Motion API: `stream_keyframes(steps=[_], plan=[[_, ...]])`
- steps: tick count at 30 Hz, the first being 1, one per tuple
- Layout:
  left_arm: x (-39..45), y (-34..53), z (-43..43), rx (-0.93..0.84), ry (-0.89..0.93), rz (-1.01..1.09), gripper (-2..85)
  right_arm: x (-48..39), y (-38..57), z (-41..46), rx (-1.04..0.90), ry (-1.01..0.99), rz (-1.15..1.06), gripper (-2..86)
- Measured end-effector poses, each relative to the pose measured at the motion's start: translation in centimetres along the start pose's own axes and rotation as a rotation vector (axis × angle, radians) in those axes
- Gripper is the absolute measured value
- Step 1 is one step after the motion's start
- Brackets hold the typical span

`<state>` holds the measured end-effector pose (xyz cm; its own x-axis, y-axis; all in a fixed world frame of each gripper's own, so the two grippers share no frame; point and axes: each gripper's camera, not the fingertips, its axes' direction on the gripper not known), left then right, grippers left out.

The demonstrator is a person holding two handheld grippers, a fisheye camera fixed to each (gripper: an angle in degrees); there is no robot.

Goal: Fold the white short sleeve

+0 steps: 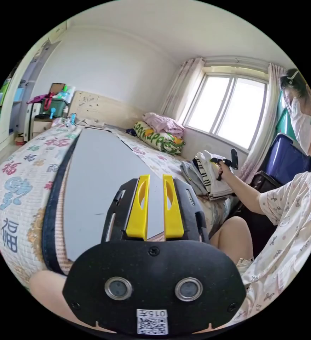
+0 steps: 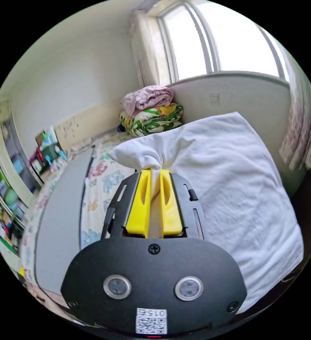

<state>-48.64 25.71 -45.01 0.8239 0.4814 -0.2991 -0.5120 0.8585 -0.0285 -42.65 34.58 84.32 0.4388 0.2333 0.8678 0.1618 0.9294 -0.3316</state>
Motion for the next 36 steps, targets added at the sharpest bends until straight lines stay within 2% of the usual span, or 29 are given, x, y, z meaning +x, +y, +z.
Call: stream_keyframes(steps=[3,9,14,17,23,27,33,36], plan=[[-0.1,1.1,2.5,-0.032,0.074,0.042,7.1,4.3,0.6,-9.5,0.112,-0.199,0.206,4.7],[3.5,-0.3,11.1,-0.104,0.321,0.194,9.4,8.9,4.2,-26.5,0.311,-0.371,0.448,4.6],[10.0,0.3,18.8,-0.167,0.479,0.331,11.8,10.2,6.5,-35.3,0.355,-0.433,0.423,4.5],[13.1,1.9,23.5,-0.181,0.550,0.343,12.8,10.6,6.6,-39.7,0.356,-0.482,0.401,4.5],[18.8,6.2,31.1,-0.232,0.666,0.366,13.7,10.0,7.3,-47.5,0.378,-0.481,0.348,4.5],[22.0,11.0,30.0,-0.148,0.669,0.507,11.3,8.7,7.0,-52.1,0.375,-0.411,0.263,4.6],[21.8,16.3,32.5,-0.246,0.638,0.582,11.0,8.3,7.1,-57.6,0.351,-0.360,0.241,5.4],[20.9,18.5,33.1,-0.278,0.642,0.598,10.6,8.5,8.5,-61.8,0.429,-0.277,0.285,6.4]])
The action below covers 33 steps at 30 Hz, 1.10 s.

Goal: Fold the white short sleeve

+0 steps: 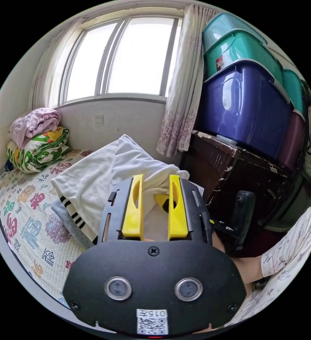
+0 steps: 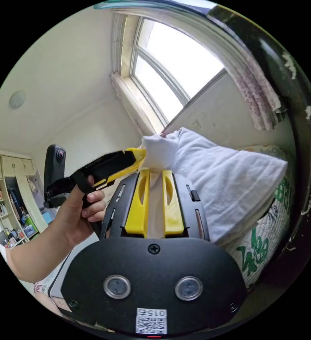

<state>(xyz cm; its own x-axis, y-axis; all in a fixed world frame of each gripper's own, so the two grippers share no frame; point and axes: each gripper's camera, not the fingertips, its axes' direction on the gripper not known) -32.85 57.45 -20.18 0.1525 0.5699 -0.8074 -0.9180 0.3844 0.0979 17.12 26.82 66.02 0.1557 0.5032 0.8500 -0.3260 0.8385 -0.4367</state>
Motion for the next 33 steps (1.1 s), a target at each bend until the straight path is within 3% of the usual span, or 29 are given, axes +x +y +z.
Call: stream_keyframes(steps=[3,11,19,25,29,33], plan=[[0.1,2.2,0.9,-0.024,-0.007,0.018,10.5,0.0,-0.7,-4.9,0.130,0.018,0.012,8.0],[0.9,5.1,3.2,-0.028,-0.031,0.023,10.1,1.7,-3.5,-8.4,0.073,-0.087,0.127,11.5],[2.6,4.5,7.1,-0.080,-0.067,0.056,10.7,0.1,-3.3,-12.1,0.120,-0.110,0.084,13.0],[6.0,0.7,7.7,0.047,-0.081,0.114,10.8,3.9,-1.7,-12.9,0.111,-0.125,0.250,7.5],[8.0,-4.0,12.0,0.005,-0.108,0.123,11.0,3.6,-0.7,-13.5,0.118,-0.128,0.222,5.9],[8.4,-8.2,16.0,-0.048,-0.171,0.095,2.5,4.2,1.3,-13.5,0.108,-0.128,0.258,3.0]])
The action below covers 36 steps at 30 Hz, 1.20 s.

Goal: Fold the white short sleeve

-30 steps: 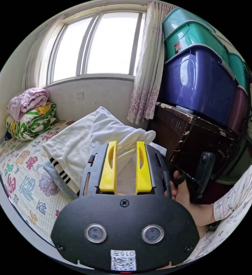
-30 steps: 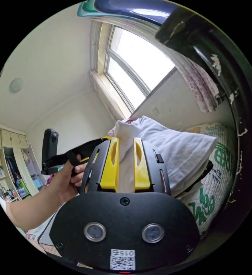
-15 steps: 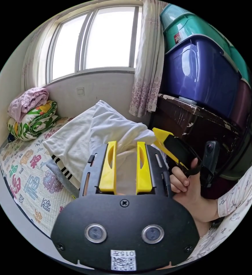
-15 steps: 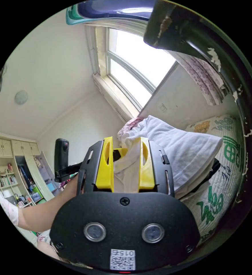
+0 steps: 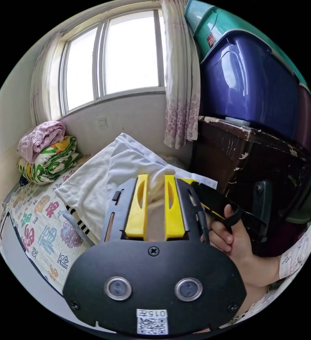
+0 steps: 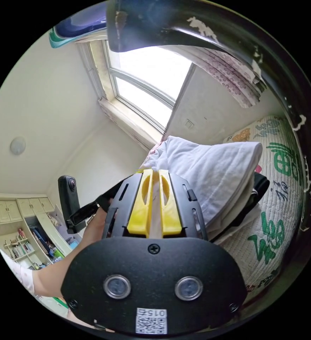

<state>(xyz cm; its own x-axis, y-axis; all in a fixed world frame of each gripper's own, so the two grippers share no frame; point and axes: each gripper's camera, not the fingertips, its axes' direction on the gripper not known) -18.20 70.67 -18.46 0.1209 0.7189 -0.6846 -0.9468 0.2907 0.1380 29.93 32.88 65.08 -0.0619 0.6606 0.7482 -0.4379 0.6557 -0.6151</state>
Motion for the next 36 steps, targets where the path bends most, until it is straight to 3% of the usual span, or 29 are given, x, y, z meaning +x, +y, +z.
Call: stream_keyframes(steps=[4,7,11,18,23,27,33,36], plan=[[-2.4,-3.7,-1.9,0.083,0.004,-0.117,0.0,-0.1,1.8,-0.7,0.015,-0.006,-0.026,1.5],[-5.6,-6.1,-7.9,0.236,-0.042,-0.249,-0.4,-1.4,3.6,-1.7,0.045,-0.035,-0.080,1.0],[-10.4,-8.2,-19.0,0.433,-0.022,-0.447,-0.5,-5.3,4.8,-4.9,0.100,-0.194,-0.171,0.6],[-9.4,-9.7,-42.2,0.717,-0.156,-0.493,-0.7,-13.1,5.5,-13.7,0.190,-0.320,-0.370,0.4],[-5.8,-8.3,-57.2,0.709,-0.379,-0.488,-0.8,-14.3,8.7,-11.5,-0.044,-0.270,-0.436,0.4],[-0.4,-4.6,-68.0,0.711,-0.503,-0.528,-0.9,-12.9,14.8,-9.7,-0.202,-0.388,-0.355,0.5],[5.8,-4.9,-75.1,0.740,-0.561,-0.567,-0.8,-16.3,20.2,-7.3,-0.292,-0.518,-0.330,0.6],[4.2,-6.8,-75.6,0.768,-0.571,-0.620,-0.8,-20.2,21.7,-3.7,-0.325,-0.510,-0.395,0.7]])
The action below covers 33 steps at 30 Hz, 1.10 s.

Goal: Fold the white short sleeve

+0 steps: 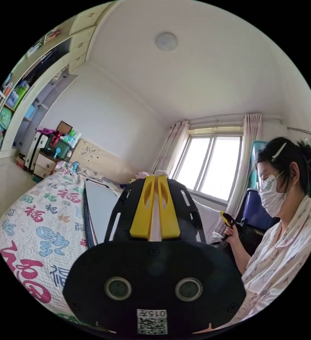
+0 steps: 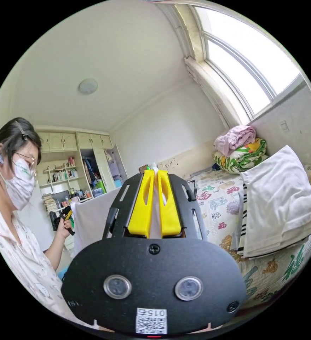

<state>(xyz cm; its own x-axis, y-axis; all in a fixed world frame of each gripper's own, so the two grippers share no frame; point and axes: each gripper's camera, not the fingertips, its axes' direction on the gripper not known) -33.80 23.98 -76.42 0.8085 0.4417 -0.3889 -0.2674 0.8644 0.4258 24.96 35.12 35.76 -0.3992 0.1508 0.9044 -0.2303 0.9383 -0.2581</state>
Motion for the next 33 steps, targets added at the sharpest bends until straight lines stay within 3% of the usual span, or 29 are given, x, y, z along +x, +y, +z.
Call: stream_keyframes(steps=[4,8,11,12,16,21,23,25,28,31,33], plan=[[-2.5,-2.0,8.1,-0.055,-0.072,-0.091,-0.5,1.6,-1.4,10.0,-0.095,0.057,0.005,1.0],[-8.6,-2.0,23.1,-0.158,-0.258,-0.181,3.4,7.6,-1.1,27.4,-0.251,0.225,0.009,2.5],[-11.1,-0.3,31.9,-0.291,-0.395,-0.223,10.4,13.3,0.5,40.6,-0.476,0.375,0.029,5.2],[-10.1,0.1,34.0,-0.370,-0.369,-0.205,10.6,14.4,1.0,43.2,-0.565,0.321,0.059,6.0],[-2.2,1.8,35.7,-0.550,-0.267,0.018,10.7,12.7,2.7,43.5,-0.676,0.080,-0.143,7.0],[6.5,4.5,35.1,-0.784,-0.137,0.169,9.7,14.4,7.8,41.5,-1.011,-0.190,-0.313,8.8],[8.8,5.9,36.4,-0.893,-0.039,0.206,9.6,15.4,8.8,41.6,-1.087,-0.194,-0.354,9.3],[10.2,7.3,37.7,-0.978,-0.050,0.238,11.2,16.8,9.1,42.2,-1.144,-0.132,-0.375,9.7],[10.0,9.4,38.5,-1.071,-0.348,0.235,13.4,20.9,8.6,43.8,-1.194,0.049,-0.308,10.8],[9.3,10.0,36.6,-1.013,-0.410,0.095,13.6,26.4,6.4,44.5,-1.131,0.168,-0.108,11.5],[8.9,9.9,35.6,-0.947,-0.401,-0.023,13.7,28.9,4.2,45.6,-1.082,0.116,0.004,11.8]])
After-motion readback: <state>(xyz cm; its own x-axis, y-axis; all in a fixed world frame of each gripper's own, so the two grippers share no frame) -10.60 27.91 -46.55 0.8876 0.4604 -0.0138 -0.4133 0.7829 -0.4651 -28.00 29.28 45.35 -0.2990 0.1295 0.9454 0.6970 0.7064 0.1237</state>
